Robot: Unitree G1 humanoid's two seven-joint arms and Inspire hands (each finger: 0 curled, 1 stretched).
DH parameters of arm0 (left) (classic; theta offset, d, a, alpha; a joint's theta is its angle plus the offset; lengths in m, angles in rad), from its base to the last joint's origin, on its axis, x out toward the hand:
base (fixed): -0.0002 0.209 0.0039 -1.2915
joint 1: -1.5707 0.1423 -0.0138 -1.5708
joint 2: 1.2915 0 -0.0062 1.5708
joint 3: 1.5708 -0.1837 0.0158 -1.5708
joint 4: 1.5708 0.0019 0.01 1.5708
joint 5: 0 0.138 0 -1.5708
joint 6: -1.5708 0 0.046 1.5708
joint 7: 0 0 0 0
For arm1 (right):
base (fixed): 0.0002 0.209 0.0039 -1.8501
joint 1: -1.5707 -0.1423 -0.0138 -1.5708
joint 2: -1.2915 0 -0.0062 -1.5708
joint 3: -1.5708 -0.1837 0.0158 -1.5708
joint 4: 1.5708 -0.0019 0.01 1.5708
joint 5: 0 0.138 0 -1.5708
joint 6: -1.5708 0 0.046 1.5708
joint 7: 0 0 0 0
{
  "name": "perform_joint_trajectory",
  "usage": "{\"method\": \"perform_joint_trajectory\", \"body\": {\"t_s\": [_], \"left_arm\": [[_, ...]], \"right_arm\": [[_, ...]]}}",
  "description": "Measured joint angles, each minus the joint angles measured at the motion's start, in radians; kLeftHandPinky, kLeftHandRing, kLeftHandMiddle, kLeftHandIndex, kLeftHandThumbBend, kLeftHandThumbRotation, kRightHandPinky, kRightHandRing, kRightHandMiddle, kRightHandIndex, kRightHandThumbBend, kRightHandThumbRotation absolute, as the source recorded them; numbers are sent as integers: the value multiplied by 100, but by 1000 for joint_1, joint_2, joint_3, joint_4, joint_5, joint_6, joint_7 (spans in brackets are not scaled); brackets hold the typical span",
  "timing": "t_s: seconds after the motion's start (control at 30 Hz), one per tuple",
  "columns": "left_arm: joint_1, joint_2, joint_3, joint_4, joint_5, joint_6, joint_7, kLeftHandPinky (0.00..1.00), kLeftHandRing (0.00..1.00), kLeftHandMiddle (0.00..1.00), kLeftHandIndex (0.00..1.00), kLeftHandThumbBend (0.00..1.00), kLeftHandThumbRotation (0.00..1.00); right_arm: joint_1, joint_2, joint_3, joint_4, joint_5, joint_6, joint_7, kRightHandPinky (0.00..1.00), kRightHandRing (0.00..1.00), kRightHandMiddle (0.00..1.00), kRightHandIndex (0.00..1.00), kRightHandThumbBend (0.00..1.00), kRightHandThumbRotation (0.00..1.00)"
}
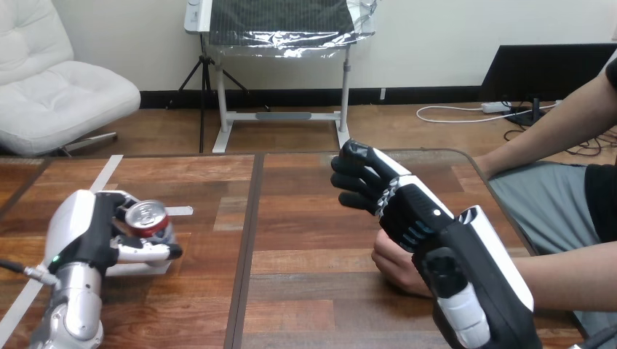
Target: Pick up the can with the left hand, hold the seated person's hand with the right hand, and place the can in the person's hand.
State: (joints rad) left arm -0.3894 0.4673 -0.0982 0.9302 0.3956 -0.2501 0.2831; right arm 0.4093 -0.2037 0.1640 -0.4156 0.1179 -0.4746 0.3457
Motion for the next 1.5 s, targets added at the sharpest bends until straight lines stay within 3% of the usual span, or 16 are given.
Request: {"method": "perform_joint_trajectory", "body": {"t_s": [0.37, 0.77, 0.97, 1.5], "left_arm": [[65, -1, 5, -149, -37, 3, -92, 22, 28, 36, 43, 79, 0], [138, -2, 25, -306, -74, 41, -173, 22, 27, 35, 41, 78, 0], [171, -2, 39, -380, -77, 66, -210, 23, 28, 35, 41, 77, 0], [241, -2, 70, -564, -93, 150, -304, 23, 27, 35, 41, 77, 0]], "right_arm": [[-72, -23, -44, 95, -71, 2, 0, 87, 88, 88, 88, 81, 100], [-167, -79, -99, 210, -155, 1, -13, 79, 85, 88, 87, 81, 98], [-215, -110, -126, 267, -186, 1, -17, 74, 83, 87, 87, 80, 94], [-334, -198, -179, 395, -275, 2, -42, 73, 84, 88, 87, 75, 77]]}}
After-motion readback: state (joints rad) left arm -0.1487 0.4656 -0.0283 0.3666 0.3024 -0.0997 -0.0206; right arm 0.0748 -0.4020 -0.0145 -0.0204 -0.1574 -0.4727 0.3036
